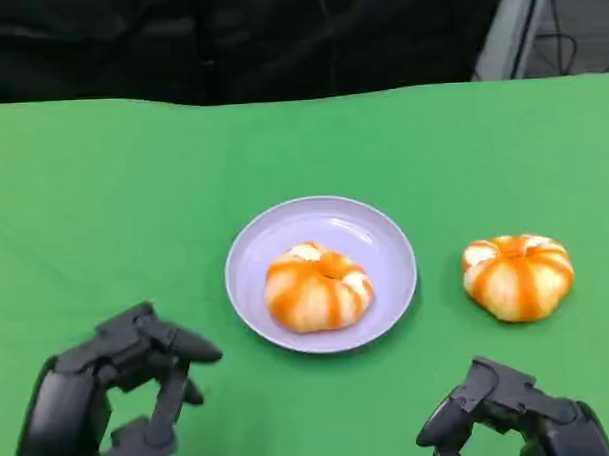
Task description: Grasp the bread from the table and place it into the plate.
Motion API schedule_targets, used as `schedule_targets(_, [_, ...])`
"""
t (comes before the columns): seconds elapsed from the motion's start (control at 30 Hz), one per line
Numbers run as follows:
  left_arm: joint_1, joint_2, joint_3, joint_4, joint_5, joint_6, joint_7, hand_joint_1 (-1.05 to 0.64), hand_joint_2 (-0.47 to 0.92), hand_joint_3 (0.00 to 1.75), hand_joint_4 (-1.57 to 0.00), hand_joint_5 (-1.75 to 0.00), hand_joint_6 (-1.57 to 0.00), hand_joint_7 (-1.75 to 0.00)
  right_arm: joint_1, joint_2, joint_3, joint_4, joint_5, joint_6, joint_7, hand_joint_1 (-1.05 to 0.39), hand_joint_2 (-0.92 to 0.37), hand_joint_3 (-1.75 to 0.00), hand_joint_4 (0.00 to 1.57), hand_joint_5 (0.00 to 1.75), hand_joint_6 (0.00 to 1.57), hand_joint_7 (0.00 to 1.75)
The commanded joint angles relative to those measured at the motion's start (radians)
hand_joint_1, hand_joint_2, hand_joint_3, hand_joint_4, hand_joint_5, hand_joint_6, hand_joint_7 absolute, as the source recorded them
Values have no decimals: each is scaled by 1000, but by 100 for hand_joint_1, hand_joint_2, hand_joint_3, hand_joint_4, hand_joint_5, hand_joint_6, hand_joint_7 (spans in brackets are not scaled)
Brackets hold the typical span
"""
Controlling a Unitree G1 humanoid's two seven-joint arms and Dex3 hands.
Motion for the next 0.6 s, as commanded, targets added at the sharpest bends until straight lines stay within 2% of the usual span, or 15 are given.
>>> schedule_targets(0.03, [-6,-11,11,56,-37,-116,-19,2,49,114,-81,-174,-72,-157,4,-17,-16,3,18,-8,8,-9,-36,-128,72,160,79,129])
schedule_targets(0.3, [3,-4,8,78,-23,-134,-27,-3,51,101,-83,-175,-71,-164,9,-25,-33,1,34,-6,23,-8,-37,-126,69,159,79,128])
schedule_targets(0.43, [5,0,12,72,-33,-119,-33,-7,59,86,-79,-175,-70,-163,4,-26,-39,10,31,-22,21,-9,-37,-124,70,159,78,128])
schedule_targets(0.6, [-1,7,16,77,-41,-121,-45,-7,58,84,-80,-175,-69,-164,7,-19,-35,12,32,-22,21,-9,-39,-123,69,158,77,129])
